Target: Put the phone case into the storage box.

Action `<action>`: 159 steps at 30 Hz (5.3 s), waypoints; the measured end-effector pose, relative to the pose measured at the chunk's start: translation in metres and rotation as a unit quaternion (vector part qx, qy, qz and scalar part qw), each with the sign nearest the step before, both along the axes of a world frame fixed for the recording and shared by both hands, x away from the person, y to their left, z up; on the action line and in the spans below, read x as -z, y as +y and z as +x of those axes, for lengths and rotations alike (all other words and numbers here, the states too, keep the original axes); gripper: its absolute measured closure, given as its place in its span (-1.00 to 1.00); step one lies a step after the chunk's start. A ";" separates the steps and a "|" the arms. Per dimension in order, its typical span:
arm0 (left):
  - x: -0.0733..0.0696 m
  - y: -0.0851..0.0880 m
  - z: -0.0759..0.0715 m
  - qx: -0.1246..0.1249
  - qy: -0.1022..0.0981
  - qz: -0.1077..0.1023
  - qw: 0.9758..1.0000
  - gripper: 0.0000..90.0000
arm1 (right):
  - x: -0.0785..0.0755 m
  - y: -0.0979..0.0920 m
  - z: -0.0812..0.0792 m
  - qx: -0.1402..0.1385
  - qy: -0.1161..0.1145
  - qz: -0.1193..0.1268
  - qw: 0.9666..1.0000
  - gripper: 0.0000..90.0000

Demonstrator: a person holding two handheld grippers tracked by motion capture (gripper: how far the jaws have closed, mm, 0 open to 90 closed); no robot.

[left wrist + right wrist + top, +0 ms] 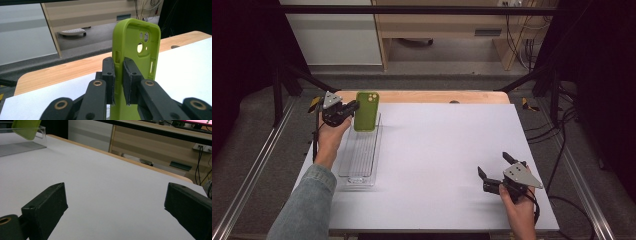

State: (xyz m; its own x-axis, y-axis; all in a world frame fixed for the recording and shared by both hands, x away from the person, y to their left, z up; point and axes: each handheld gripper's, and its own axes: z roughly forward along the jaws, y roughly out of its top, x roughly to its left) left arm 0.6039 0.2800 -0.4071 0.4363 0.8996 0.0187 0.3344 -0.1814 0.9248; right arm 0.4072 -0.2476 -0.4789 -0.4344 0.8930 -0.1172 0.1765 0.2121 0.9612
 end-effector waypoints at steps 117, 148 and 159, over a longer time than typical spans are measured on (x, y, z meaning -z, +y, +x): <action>0.009 0.001 0.007 -0.041 0.027 0.018 0.999 -0.13 | 0.003 0.004 0.001 -0.011 0.012 -0.003 1.000 -0.91; 0.000 -0.009 -0.017 -0.019 0.050 0.005 0.999 -0.86 | 0.004 0.006 0.004 -0.020 0.017 0.014 1.000 -0.93; -0.006 -0.020 -0.029 -0.014 0.044 0.000 0.999 -0.90 | 0.003 0.011 0.003 -0.036 0.030 0.022 0.999 -0.92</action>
